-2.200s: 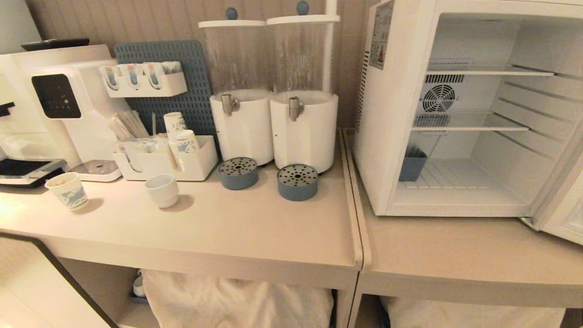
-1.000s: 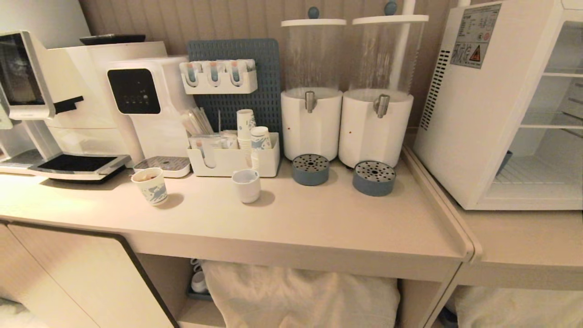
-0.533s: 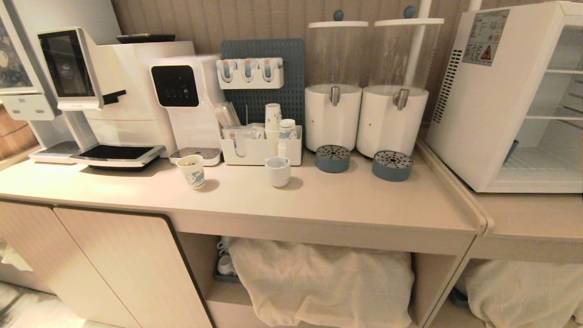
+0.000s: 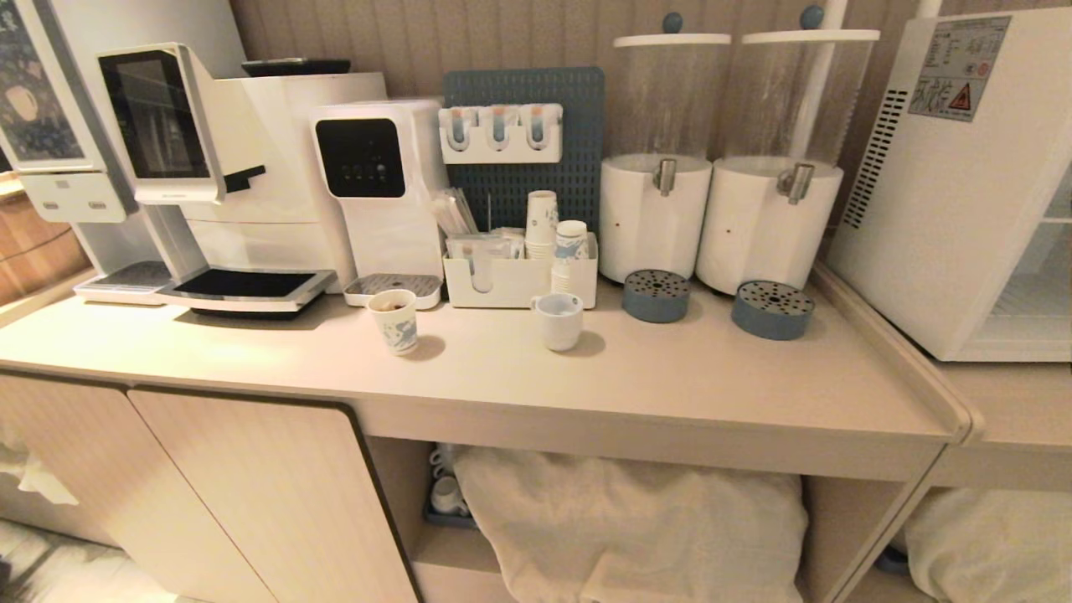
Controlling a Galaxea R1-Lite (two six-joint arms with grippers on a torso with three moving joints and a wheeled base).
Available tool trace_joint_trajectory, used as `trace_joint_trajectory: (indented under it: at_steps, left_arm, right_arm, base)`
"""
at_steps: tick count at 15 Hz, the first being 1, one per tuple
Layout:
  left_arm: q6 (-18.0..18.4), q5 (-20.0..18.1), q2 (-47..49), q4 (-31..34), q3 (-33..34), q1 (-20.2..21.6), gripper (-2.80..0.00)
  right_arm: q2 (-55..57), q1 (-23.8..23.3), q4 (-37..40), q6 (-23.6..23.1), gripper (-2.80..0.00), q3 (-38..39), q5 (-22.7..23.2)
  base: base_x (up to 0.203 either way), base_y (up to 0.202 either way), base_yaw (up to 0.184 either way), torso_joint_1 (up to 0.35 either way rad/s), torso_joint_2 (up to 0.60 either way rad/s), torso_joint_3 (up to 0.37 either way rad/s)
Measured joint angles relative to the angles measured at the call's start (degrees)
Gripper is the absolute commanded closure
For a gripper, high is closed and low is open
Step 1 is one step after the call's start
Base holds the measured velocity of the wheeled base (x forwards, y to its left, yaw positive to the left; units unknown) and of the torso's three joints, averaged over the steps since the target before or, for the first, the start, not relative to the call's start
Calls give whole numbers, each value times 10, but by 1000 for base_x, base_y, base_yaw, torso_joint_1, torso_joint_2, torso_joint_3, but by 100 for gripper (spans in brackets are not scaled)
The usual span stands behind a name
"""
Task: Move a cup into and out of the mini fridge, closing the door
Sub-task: Place the paper cup on the table
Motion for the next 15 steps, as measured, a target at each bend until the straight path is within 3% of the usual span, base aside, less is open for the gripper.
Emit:
trace_joint_trajectory:
  at_steps: [8,12,15]
  left_arm:
    - [-1,-2,0,-4,0,0,0]
    - [-1,-2,0,-4,0,0,0]
    - [-2,-1,0,-4,0,0,0]
  right_arm:
    - [0,1,11,20,0,-25,1]
    - [52,5,91,51,0,-244,10]
    - [187,50,124,70,0,-404,12]
  base:
    - [1,13,0,0,2,0]
    - [0,0,0,0,0,0]
    - [0,0,0,0,0,0]
